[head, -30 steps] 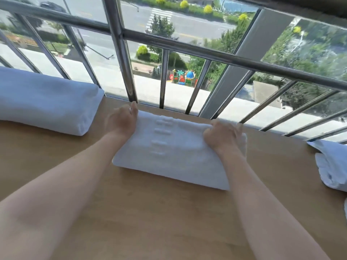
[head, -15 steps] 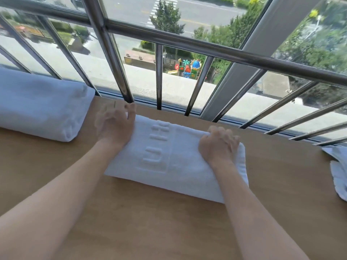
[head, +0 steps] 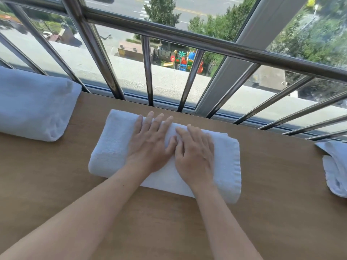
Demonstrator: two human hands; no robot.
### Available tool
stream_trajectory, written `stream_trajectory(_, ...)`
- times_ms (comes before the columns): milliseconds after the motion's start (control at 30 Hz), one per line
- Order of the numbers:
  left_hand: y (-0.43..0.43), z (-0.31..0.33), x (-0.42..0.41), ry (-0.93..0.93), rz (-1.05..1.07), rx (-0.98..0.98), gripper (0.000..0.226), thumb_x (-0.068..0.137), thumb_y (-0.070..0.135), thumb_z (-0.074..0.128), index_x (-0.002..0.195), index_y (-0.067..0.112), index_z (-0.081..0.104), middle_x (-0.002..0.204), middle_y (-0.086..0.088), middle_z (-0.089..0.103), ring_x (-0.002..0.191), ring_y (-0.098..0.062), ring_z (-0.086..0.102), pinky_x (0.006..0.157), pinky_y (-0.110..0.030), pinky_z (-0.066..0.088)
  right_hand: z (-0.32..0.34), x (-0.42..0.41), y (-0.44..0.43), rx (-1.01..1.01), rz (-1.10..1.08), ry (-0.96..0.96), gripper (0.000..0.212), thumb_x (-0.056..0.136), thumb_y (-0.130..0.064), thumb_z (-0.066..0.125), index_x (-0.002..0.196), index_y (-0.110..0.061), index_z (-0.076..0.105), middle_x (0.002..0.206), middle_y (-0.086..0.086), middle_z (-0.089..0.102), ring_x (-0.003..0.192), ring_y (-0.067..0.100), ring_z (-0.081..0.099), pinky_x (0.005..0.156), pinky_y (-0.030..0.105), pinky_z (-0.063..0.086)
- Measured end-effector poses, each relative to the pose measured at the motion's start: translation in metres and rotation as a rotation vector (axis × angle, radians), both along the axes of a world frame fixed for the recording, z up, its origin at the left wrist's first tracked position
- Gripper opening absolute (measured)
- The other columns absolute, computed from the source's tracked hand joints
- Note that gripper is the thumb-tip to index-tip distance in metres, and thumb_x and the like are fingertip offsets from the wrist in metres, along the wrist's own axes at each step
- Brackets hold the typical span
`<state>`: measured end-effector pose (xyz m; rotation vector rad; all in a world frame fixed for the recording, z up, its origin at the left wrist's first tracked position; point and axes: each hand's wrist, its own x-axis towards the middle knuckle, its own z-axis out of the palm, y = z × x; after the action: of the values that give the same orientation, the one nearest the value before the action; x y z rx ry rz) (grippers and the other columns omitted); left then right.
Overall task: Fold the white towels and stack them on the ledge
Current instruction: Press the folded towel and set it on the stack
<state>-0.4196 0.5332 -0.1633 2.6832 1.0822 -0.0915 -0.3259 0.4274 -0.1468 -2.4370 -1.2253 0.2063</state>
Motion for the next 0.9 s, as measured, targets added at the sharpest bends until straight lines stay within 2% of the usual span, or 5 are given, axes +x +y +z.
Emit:
stream_trajectory(233, 0.008, 0.0, -0.017, -0.02, 0.034, 0.037, 0.07, 0.094, 0.062, 0.013, 0.158, 0.033, 0.015, 0.167, 0.0, 0.011, 0.154, -0.019, -0.006, 0.122, -0.045, -0.011, -0.015, 0.022, -0.006, -0.281, -0.083, -0.006, 0.065, 0.094, -0.06, 0.017, 0.154, -0.037, 0.025, 0.164, -0.001, 0.021, 0.153, 0.021, 0.002, 0.12, 0.042, -0.015)
stream_trajectory(467, 0.046, -0.006, -0.053, 0.073, 0.302, 0.019, 0.074, 0.088, 0.078, 0.008, 0.154, 0.045, 0.009, 0.166, 0.011, 0.0, 0.153, -0.019, -0.009, 0.119, -0.057, 0.009, -0.022, 0.06, -0.028, -0.389, -0.241, 0.086, 0.072, 0.09, -0.073, 0.005, 0.151, -0.041, 0.027, 0.164, -0.002, 0.02, 0.153, 0.022, 0.002, 0.121, 0.051, -0.005)
stream_trajectory(567, 0.053, -0.004, -0.055, 0.05, 0.442, -0.126, 0.077, 0.079, 0.089, 0.015, 0.148, 0.055, 0.006, 0.163, 0.02, -0.007, 0.15, -0.029, 0.017, 0.104, -0.058, 0.035, -0.017, 0.07, -0.033, -0.391, -0.298, 0.191, 0.072, 0.091, -0.075, 0.008, 0.15, -0.041, 0.031, 0.165, -0.002, 0.018, 0.151, 0.024, 0.007, 0.119, 0.05, 0.012)
stream_trajectory(667, 0.051, -0.001, -0.051, 0.051, 0.535, -0.136, 0.08, 0.077, 0.092, 0.017, 0.146, 0.053, 0.013, 0.162, -0.001, 0.014, 0.129, -0.04, 0.046, 0.095, -0.054, 0.04, -0.011, 0.064, -0.031, -0.439, -0.323, 0.075, 0.067, 0.096, -0.068, 0.008, 0.153, -0.037, 0.028, 0.167, 0.003, 0.009, 0.152, 0.032, -0.005, 0.12, 0.057, 0.0)
stream_trajectory(900, 0.046, 0.002, -0.055, 0.019, 0.549, -0.08, 0.08, 0.079, 0.091, 0.016, 0.146, 0.048, 0.017, 0.148, -0.012, 0.036, 0.122, -0.04, 0.05, 0.092, -0.053, 0.042, -0.006, -0.003, -0.001, -0.294, -0.087, 0.014, 0.065, 0.093, -0.063, 0.022, 0.153, -0.038, 0.024, 0.165, 0.002, 0.017, 0.152, 0.035, -0.003, 0.118, 0.06, -0.01)
